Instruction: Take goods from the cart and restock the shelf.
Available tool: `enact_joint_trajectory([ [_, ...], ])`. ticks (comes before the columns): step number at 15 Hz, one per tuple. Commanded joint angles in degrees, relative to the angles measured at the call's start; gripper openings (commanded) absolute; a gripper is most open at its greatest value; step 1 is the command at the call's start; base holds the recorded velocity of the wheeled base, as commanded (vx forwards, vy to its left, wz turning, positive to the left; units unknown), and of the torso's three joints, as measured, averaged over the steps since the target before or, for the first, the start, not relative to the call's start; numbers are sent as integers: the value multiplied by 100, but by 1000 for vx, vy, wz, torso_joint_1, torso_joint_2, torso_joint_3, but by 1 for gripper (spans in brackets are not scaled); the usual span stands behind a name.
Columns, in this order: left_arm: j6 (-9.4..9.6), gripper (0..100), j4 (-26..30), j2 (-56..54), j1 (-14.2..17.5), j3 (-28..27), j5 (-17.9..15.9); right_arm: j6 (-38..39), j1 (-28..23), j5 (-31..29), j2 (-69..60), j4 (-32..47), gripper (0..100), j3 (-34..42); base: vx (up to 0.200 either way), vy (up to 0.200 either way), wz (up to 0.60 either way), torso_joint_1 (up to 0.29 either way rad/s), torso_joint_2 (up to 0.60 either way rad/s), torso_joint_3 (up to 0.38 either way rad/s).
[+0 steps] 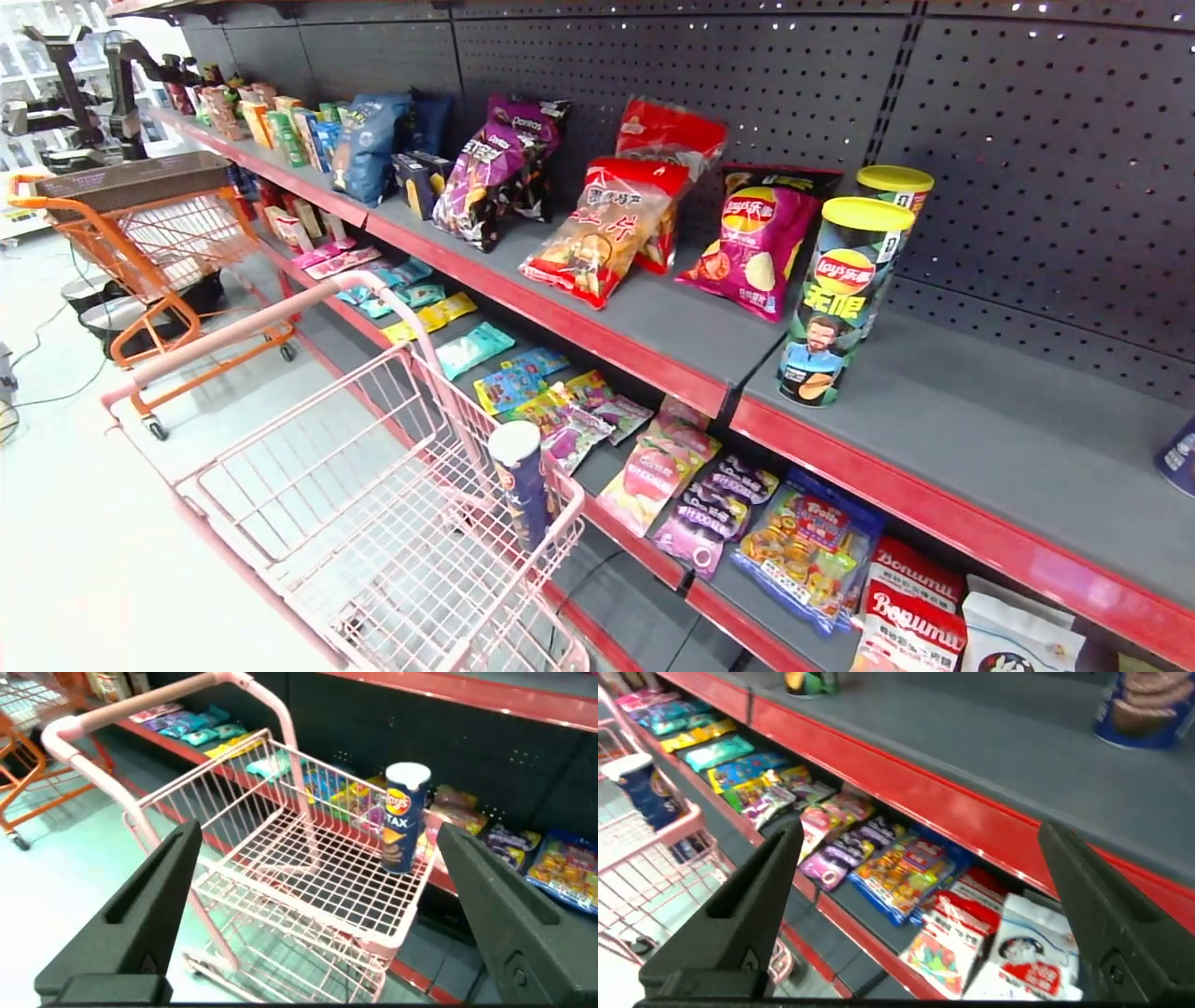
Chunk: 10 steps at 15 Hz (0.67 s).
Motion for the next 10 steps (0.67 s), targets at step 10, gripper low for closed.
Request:
enact_joint_trajectory([
  [10,-3,100,0,-2,9,2,-2,15,0,-1,-1,2,100,2,0,0,0,-147,374,225],
])
